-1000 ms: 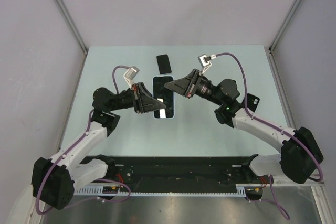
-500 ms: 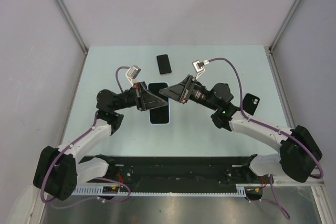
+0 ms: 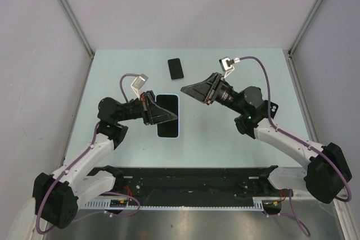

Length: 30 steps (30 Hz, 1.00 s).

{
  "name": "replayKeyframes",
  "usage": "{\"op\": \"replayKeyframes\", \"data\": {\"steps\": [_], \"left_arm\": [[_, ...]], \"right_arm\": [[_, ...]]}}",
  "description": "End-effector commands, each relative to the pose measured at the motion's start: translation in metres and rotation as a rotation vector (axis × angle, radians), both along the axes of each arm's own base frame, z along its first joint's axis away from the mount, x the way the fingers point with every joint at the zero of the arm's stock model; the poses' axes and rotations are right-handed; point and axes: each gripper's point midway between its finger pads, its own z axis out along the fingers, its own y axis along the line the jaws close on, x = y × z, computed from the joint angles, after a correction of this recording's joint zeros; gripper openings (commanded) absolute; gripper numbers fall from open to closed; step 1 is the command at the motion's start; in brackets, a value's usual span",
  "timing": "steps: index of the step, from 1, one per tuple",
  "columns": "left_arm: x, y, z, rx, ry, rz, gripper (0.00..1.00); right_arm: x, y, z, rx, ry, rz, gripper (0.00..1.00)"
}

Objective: Take the phone out of the phone case
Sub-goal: Remove the phone case from the phone.

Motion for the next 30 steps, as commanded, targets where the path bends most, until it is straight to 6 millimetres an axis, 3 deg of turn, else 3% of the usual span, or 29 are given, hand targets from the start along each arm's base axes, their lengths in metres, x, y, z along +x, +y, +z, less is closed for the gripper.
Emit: {"op": "replayKeyframes", "data": {"steps": [1,2,5,7,10,12,15,16,19,21,24,25,26,27,28,30], "left_arm": [[-0.017,0.004,0.031,-0.017,-0.231,-0.041,0.0],[-0.019,0.004,0.034,-0.018,-0.247,-0.049,0.0],[-0.02,0.005,0.038,-0.02,-0.267,-0.053,0.0],[-0.021,0.005,0.04,-0.022,-0.271,-0.054,0.0],[-0.022,0.006,0.042,-0.024,-0.278,-0.055,0.0],[-0.022,0.006,0.04,-0.021,-0.272,-0.057,0.0],[-0.023,0.006,0.04,-0.022,-0.273,-0.057,0.0],[-0.023,0.006,0.039,-0.022,-0.273,-0.056,0.0],[-0.023,0.006,0.04,-0.024,-0.276,-0.054,0.0],[-0.024,0.007,0.041,-0.026,-0.279,-0.056,0.0],[-0.024,0.006,0.04,-0.024,-0.28,-0.06,0.0],[-0.024,0.006,0.039,-0.023,-0.281,-0.058,0.0],[-0.023,0.006,0.037,-0.022,-0.283,-0.056,0.0],[-0.023,0.006,0.037,-0.022,-0.287,-0.055,0.0],[-0.022,0.006,0.035,-0.022,-0.296,-0.058,0.0],[-0.022,0.005,0.035,-0.02,-0.305,-0.06,0.0]], "right_arm": [[-0.037,-0.016,0.058,0.191,-0.12,0.195,0.42],[-0.037,-0.009,0.049,0.183,-0.094,0.246,0.43],[-0.046,-0.005,0.05,0.216,-0.089,0.32,0.48],[-0.039,0.002,0.04,0.189,-0.065,0.314,0.52],[-0.048,0.009,0.041,0.169,-0.119,0.321,0.64],[-0.051,0.013,0.04,0.144,-0.151,0.317,0.64],[-0.05,0.016,0.038,0.12,-0.13,0.305,0.51],[-0.05,0.015,0.039,0.126,-0.134,0.305,0.38],[-0.053,0.015,0.042,0.146,-0.141,0.318,0.15],[-0.053,0.015,0.043,0.158,-0.129,0.327,0.12],[-0.056,0.014,0.046,0.198,-0.122,0.354,0.17],[-0.066,0.01,0.057,0.257,-0.117,0.395,0.17],[-0.059,0.016,0.055,0.302,-0.073,0.39,0.13],[-0.074,0.011,0.067,0.396,-0.108,0.429,0.01],[-0.058,0.017,0.061,0.461,0.037,0.448,0.0],[-0.055,0.026,0.058,0.482,0.114,0.47,0.0]]}}
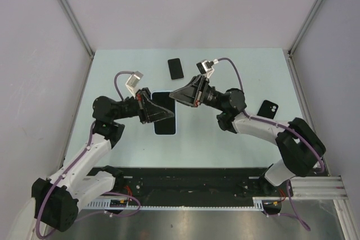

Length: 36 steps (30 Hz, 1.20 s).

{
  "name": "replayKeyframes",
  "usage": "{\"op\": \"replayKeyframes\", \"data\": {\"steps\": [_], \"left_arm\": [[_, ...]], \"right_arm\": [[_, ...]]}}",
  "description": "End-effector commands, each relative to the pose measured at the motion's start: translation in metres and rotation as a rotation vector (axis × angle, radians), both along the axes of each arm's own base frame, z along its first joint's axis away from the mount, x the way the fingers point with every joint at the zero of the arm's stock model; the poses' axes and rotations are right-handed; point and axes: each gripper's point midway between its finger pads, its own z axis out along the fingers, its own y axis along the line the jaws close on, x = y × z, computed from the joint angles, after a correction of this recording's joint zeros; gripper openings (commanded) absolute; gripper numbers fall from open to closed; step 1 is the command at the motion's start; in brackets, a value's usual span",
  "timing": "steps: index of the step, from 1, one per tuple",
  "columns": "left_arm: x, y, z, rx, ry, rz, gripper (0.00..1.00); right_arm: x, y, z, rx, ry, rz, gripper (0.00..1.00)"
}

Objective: Take the phone out of the phone case
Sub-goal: Remove the phone case from the phone.

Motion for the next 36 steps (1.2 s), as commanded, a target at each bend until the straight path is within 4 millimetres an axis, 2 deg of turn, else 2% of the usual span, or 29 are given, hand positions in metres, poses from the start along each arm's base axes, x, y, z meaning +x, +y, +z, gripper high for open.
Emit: {"op": "replayKeyframes", "data": {"steps": [1,2,9,16,24,28,36], "left_arm": [[-0.012,-0.001,0.018,-0.023,-0.185,-0.041,0.0],[-0.012,-0.001,0.018,-0.023,-0.19,-0.042,0.0],[-0.014,0.0,0.016,-0.012,-0.211,-0.045,0.0],[-0.03,0.007,0.043,-0.046,-0.289,-0.048,0.0],[-0.045,0.012,0.051,-0.04,-0.434,-0.08,0.0],[-0.048,0.014,0.061,-0.038,-0.524,-0.082,0.0],[-0.062,0.019,0.079,-0.058,-0.619,-0.085,0.0]], "right_arm": [[-0.029,-0.001,0.048,0.295,0.15,0.167,0.0],[-0.028,0.004,0.045,0.294,0.172,0.172,0.0],[-0.047,0.02,0.06,0.336,0.168,0.223,0.0],[-0.058,0.027,0.074,0.359,0.178,0.303,0.0],[-0.066,0.028,0.09,0.389,0.201,0.365,0.0],[-0.067,0.028,0.093,0.393,0.202,0.374,0.0],[-0.065,0.039,0.08,0.368,0.228,0.378,0.0]]}}
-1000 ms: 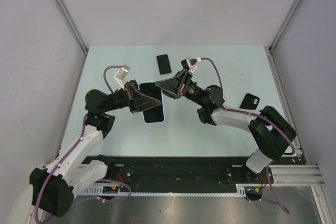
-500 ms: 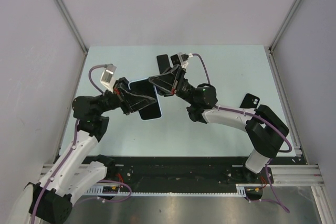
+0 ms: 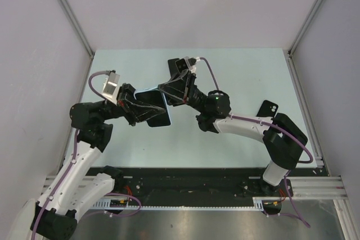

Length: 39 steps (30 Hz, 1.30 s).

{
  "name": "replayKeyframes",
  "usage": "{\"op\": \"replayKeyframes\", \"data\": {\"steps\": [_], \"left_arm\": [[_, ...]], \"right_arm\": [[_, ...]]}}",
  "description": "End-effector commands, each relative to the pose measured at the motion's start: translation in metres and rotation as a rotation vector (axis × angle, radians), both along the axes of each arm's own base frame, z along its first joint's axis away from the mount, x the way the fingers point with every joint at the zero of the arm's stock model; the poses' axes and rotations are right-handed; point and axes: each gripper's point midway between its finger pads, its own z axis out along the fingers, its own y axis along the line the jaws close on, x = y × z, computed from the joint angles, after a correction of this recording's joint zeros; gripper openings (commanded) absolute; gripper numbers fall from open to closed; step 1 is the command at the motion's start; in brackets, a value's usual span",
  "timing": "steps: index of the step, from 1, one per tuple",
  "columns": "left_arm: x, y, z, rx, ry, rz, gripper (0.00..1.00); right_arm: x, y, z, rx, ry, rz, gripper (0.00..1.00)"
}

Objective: Take the phone out of the phone case
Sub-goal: Remove the phone case from the phone.

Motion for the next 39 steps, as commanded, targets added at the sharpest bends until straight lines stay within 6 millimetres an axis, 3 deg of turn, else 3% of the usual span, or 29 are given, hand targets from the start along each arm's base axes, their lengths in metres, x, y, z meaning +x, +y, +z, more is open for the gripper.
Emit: {"op": "replayKeyframes", "data": {"steps": [1,10,23,39], "left_arm": [[-0.043,0.0,0.006,0.072,-0.216,-0.163,0.0],[-0.059,0.007,0.018,0.065,-0.257,-0.174,0.0],[-0.086,0.017,0.038,0.048,-0.351,-0.19,0.0],[-0.102,0.024,0.049,0.037,-0.409,-0.192,0.0]], "right_arm": [[-0.03,0.011,-0.01,0.022,-0.026,0.131,0.0],[-0.032,0.025,-0.022,-0.051,-0.079,0.091,0.0],[-0.015,0.058,-0.063,-0.223,-0.071,0.038,0.0],[0.007,0.082,-0.109,-0.375,-0.021,0.018,0.0]]}}
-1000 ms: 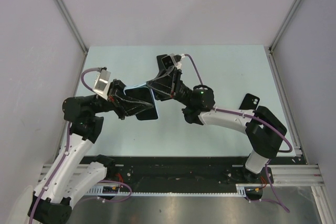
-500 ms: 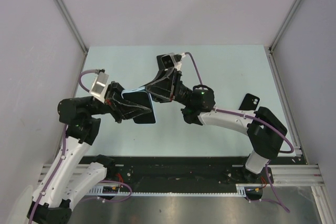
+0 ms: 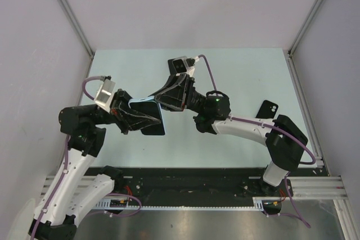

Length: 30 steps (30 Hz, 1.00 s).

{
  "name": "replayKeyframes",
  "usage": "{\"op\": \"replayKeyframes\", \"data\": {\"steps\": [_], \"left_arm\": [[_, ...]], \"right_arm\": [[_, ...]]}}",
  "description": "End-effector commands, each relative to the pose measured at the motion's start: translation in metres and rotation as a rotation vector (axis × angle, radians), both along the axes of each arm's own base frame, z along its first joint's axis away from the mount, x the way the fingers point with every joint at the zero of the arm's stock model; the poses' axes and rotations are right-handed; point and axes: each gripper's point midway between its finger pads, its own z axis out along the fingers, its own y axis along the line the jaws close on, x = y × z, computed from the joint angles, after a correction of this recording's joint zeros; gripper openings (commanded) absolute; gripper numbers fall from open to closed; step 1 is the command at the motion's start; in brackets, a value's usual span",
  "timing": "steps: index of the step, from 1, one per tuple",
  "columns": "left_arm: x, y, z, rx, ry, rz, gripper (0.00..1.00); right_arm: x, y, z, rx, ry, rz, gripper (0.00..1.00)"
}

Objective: Take the phone out of the phone case
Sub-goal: Remove the phone case from the phone.

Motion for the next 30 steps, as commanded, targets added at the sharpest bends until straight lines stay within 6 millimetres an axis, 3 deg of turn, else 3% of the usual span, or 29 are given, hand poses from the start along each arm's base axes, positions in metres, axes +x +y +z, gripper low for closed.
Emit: {"op": "replayKeyframes", "data": {"steps": [1,12,15,25,30], "left_arm": [[-0.058,0.013,0.036,-0.031,-0.33,-0.117,0.0],[-0.072,0.019,0.041,-0.035,-0.37,-0.129,0.0],[-0.074,0.02,0.043,-0.036,-0.375,-0.13,0.0],[-0.08,0.022,0.046,-0.043,-0.39,-0.131,0.0],[-0.082,0.023,0.047,-0.046,-0.397,-0.131,0.0]], "right_arm": [[0.042,0.073,-0.117,-0.388,0.148,-0.018,0.0],[0.063,0.08,-0.146,-0.497,0.125,-0.111,0.0],[0.074,0.083,-0.161,-0.582,0.095,-0.192,0.0],[0.109,0.067,-0.197,-0.828,0.091,-0.409,0.0],[0.113,0.063,-0.215,-0.911,0.108,-0.446,0.0]]}}
